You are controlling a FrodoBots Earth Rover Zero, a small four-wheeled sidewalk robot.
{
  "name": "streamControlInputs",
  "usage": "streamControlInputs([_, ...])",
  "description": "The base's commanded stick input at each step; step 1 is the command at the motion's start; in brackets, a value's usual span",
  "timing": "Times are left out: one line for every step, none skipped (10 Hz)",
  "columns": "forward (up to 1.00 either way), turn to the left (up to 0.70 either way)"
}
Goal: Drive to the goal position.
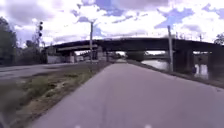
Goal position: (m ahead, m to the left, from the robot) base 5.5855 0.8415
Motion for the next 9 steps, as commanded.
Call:
streamControlInputs([1.00, 0.00])
streamControlInputs([1.00, 0.00])
streamControlInputs([1.00, 0.00])
streamControlInputs([1.00, 0.00])
streamControlInputs([1.00, 0.00])
streamControlInputs([1.00, 0.00])
streamControlInputs([1.00, 0.00])
streamControlInputs([1.00, 0.00])
streamControlInputs([1.00, 0.00])
